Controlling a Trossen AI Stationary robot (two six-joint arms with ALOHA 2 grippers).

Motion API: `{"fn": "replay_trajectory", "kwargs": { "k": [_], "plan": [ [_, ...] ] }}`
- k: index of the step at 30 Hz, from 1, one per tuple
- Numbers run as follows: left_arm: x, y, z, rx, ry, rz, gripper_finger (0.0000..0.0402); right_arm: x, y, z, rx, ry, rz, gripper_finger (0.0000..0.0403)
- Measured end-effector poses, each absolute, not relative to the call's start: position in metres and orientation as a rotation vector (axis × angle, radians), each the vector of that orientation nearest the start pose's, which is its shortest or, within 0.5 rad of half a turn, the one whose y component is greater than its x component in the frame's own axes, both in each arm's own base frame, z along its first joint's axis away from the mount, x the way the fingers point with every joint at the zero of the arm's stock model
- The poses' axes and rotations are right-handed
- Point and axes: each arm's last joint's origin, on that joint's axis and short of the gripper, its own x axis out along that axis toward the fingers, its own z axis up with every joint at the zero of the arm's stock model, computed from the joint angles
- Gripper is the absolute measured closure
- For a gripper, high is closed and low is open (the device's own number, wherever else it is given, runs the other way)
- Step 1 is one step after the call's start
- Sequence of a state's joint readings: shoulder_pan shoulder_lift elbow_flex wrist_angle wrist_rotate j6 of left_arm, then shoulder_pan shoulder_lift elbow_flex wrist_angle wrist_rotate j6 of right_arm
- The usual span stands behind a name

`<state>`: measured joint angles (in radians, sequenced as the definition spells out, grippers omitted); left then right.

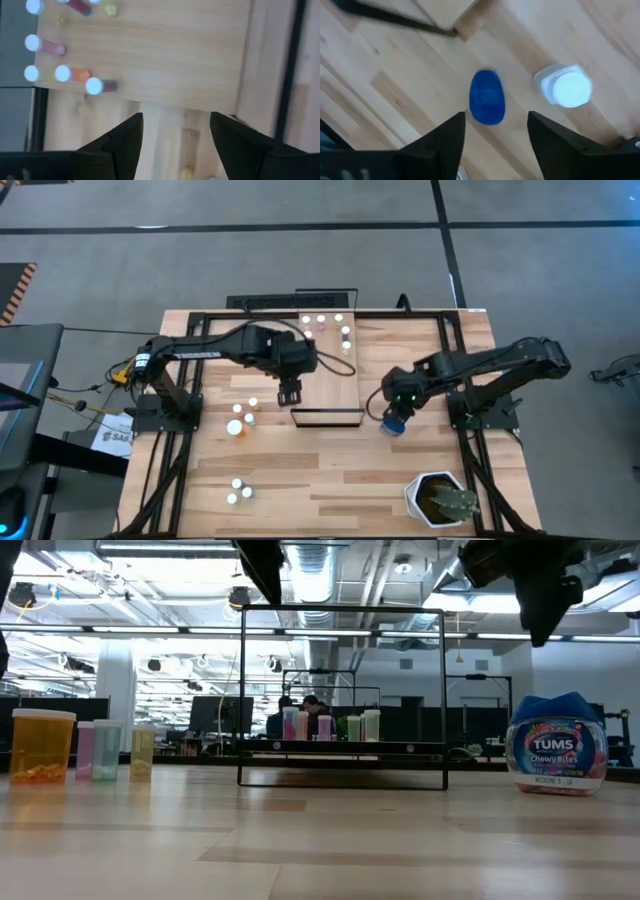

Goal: Pick and place medicine bottles onto shelf by color
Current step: Put the big blue pill bottle on the shelf

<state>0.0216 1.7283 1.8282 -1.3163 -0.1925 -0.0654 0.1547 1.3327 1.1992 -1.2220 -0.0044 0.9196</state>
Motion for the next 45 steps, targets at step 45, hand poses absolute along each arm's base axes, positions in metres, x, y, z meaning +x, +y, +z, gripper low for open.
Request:
{"fn": "replay_trajectory", "kwargs": {
  "k": [45],
  "plan": [
    [0.313,-0.067,0.366,-0.028,1.146,0.323,0.0184,0.245,0.055,0.208,0.541,1.485,-0.412,0.0161]
  ]
}}
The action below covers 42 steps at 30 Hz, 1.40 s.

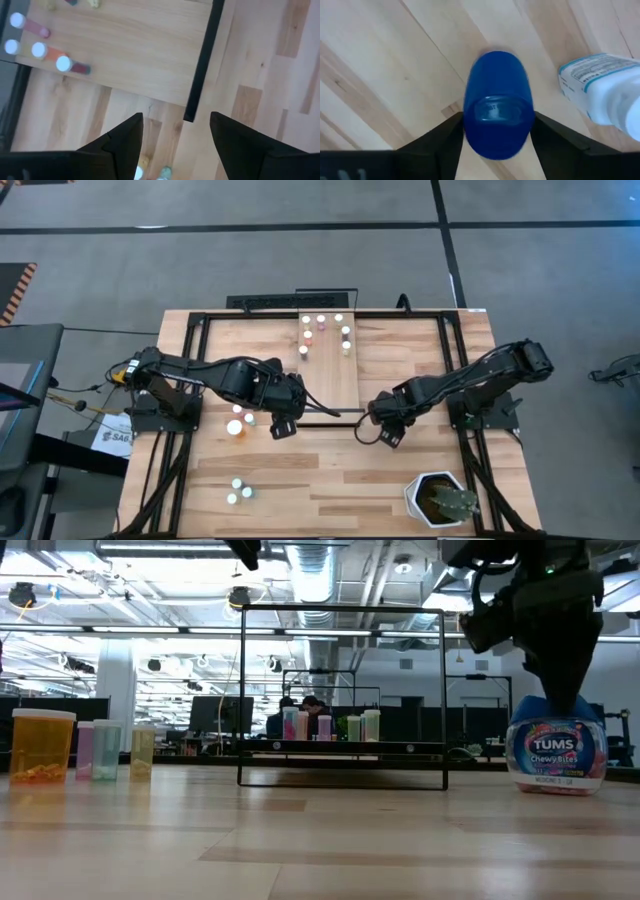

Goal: Pick and place medicine bottles onto shelf by color
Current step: Put the big blue pill bottle on the shelf

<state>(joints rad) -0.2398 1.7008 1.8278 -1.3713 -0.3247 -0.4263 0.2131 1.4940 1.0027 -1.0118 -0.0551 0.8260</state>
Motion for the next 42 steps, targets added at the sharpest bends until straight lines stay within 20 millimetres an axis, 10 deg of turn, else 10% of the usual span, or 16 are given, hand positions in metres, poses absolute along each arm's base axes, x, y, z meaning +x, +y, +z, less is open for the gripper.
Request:
{"fn": "replay_trajectory", "kwargs": {
  "k": [9,30,42],
  "plan": [
    [0.313,-0.061,0.365,0.064,1.161,0.319,0.0184,0.245,0.051,0.209,0.495,1.485,-0.363,0.0236],
    [0.301,-0.005,0.364,0.061,1.333,0.488,0.0184,0.265,-0.022,0.282,0.489,1.349,-0.394,0.0209],
    [0.26,0.021,0.4,-0.037,1.203,0.582,0.0184,0.3,-0.053,0.294,0.483,1.246,-0.396,0.0212]
  ]
}}
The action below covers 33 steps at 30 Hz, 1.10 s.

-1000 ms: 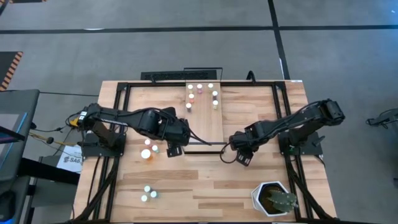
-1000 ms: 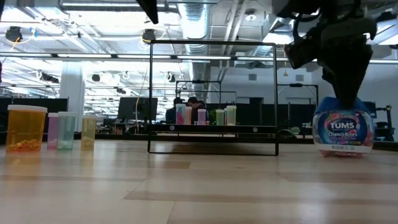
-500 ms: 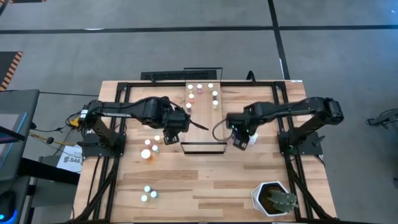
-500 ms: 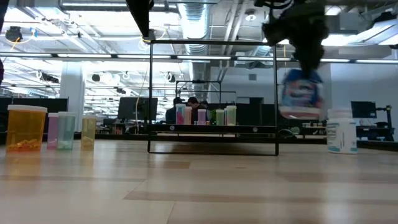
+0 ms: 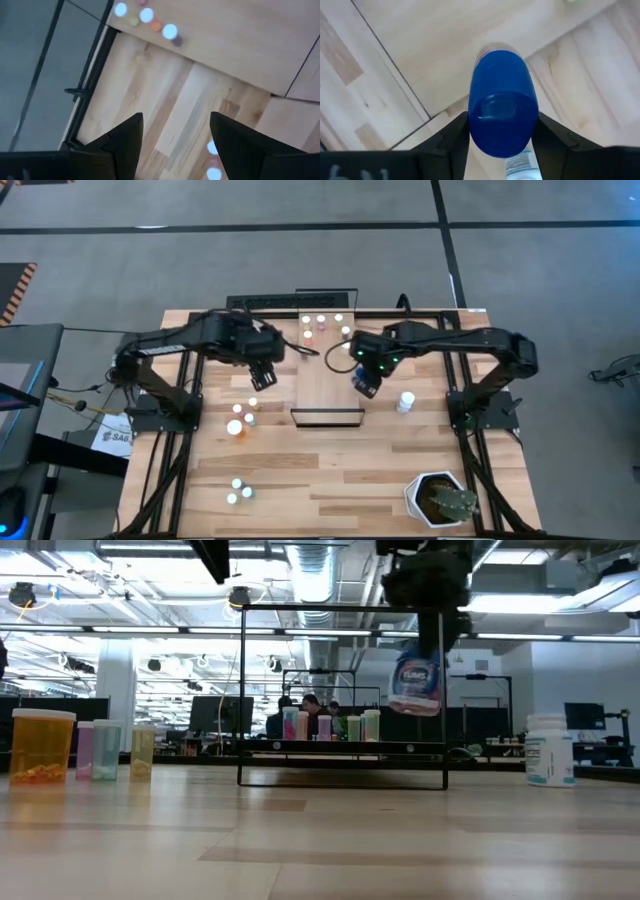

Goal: Pick and place medicine bottles onto shelf by color
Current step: Put the big blue pill bottle on the shelf

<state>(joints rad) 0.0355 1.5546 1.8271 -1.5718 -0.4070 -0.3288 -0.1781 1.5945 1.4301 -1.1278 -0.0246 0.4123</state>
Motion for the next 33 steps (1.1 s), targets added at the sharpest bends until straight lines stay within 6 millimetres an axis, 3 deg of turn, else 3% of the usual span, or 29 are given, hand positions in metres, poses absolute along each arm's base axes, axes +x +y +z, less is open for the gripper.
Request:
{"fn": "replay_trajectory", "kwargs": {
  "k": [10,17,23,33],
  "plan": [
    [0.232,0.022,0.421,-0.089,1.104,0.602,0.0184,0.355,-0.068,0.287,0.322,1.375,-0.315,0.0208],
    [0.221,0.022,0.428,-0.078,1.079,0.588,0.0184,0.38,-0.082,0.282,0.193,1.377,-0.219,0.0205],
    [0.222,0.022,0.428,-0.063,1.086,0.574,0.0184,0.396,-0.091,0.274,-0.018,1.405,-0.075,0.0205],
    [0.222,0.022,0.428,-0.059,1.091,0.565,0.0184,0.408,-0.095,0.257,-0.561,1.492,0.134,0.0203]
  ]
}}
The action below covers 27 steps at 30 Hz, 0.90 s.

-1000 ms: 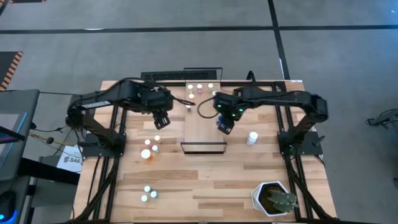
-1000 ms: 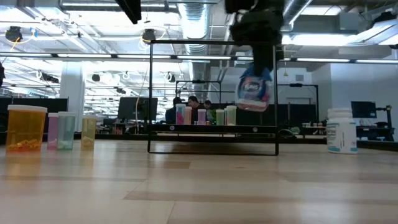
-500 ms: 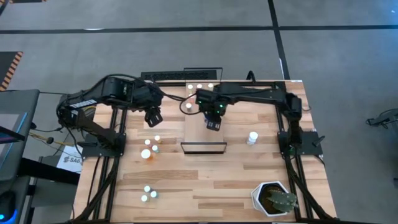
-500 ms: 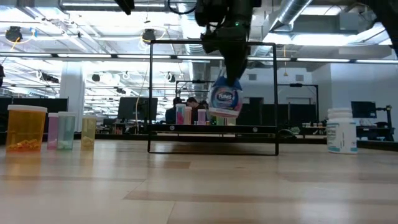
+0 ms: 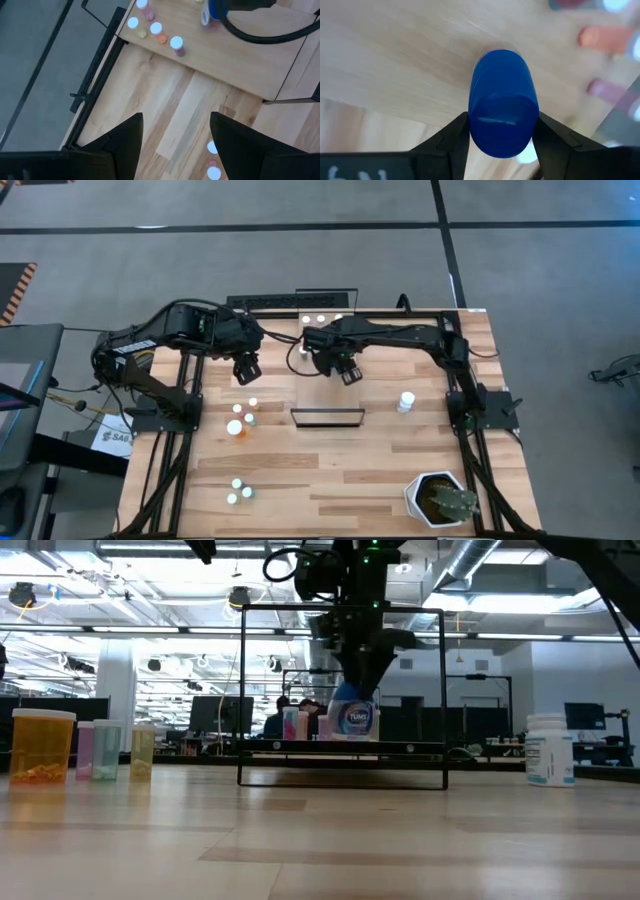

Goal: Pick and place medicine bottles onto shelf by color
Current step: Put the big blue pill bottle on the shelf

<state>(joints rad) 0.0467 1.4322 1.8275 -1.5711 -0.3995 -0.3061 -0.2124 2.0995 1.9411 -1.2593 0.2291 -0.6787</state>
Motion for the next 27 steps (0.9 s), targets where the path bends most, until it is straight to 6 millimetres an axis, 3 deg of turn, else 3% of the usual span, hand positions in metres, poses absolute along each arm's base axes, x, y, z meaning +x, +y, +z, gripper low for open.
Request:
{"fn": "replay_trajectory", "kwargs": {
  "k": [16,27],
  "plan": [
    [0.222,0.022,0.428,-0.053,1.093,0.562,0.0184,0.419,-0.091,0.258,-0.939,1.384,0.405,0.0203],
    [0.222,0.022,0.428,-0.037,1.098,0.551,0.0184,0.418,-0.117,0.26,-1.028,1.336,0.441,0.0204]
  ]
}}
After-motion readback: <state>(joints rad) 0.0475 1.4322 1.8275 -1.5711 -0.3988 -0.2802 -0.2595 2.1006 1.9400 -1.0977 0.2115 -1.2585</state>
